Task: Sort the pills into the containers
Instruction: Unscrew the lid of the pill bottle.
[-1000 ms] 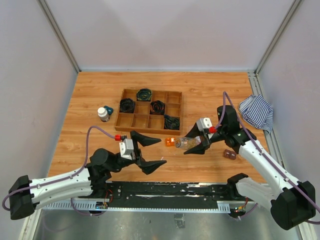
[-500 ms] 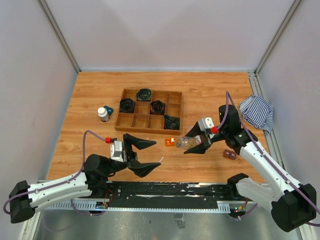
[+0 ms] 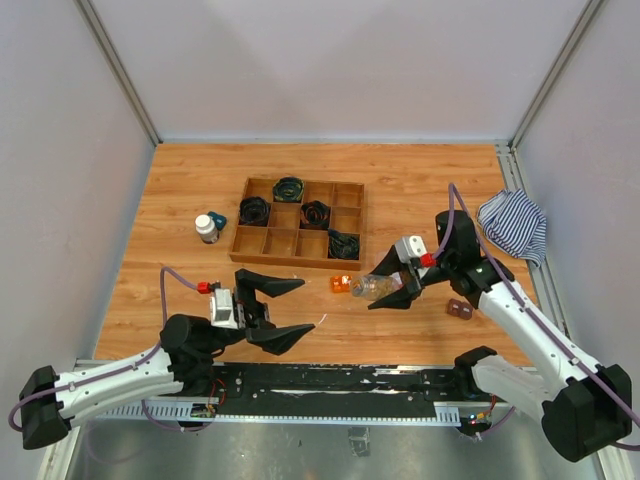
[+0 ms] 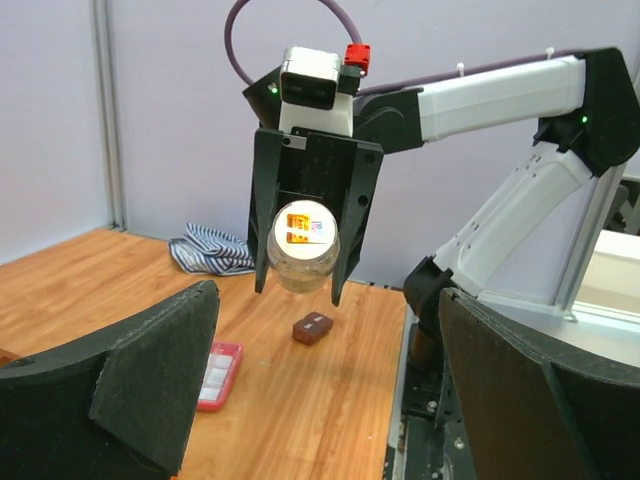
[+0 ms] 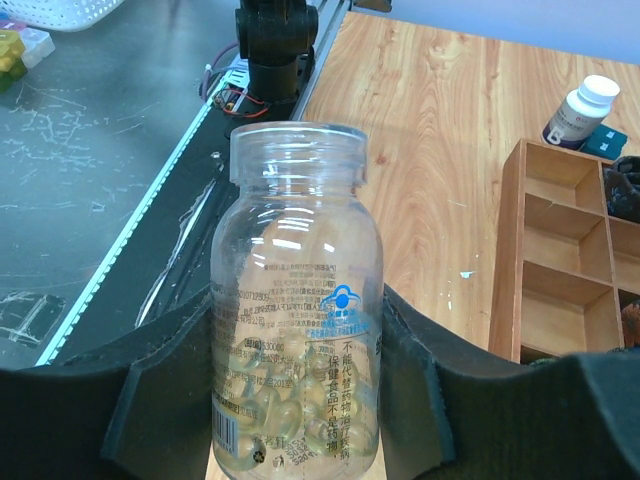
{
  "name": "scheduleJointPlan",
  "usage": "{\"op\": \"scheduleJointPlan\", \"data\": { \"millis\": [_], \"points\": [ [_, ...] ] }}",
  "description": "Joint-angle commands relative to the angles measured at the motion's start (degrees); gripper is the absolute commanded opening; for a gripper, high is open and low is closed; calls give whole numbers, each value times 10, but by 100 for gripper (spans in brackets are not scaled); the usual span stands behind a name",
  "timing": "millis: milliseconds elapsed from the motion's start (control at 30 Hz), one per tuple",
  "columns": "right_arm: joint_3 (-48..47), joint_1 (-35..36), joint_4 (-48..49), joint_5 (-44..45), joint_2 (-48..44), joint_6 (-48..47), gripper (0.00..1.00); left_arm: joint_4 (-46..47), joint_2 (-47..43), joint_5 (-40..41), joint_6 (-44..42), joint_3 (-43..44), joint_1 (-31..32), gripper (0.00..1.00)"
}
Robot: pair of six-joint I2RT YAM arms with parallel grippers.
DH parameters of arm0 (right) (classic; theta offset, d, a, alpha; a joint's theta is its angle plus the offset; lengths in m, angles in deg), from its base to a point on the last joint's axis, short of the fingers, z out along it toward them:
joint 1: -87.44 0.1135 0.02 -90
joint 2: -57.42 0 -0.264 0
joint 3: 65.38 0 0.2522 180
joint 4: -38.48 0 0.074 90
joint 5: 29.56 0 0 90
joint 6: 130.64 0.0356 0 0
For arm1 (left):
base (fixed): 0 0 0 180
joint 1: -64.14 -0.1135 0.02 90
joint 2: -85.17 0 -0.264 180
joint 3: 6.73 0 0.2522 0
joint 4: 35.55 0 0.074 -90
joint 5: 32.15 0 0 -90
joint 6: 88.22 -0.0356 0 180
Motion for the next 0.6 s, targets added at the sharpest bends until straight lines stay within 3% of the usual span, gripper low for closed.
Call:
{"op": "scheduleJointPlan", "data": {
  "millis": [0,300,567],
  "points": [
    [-23,-3,-40,-8,7,-43,1,-10,7,-7,-57,9,3,99],
    [-28,-4,-61,1,22,-62,1,21,54,-52,-155,16,4,99],
    [-28,-2,-66,-1,22,-67,1,35,116,-74,-154,35,3,99]
  ]
}}
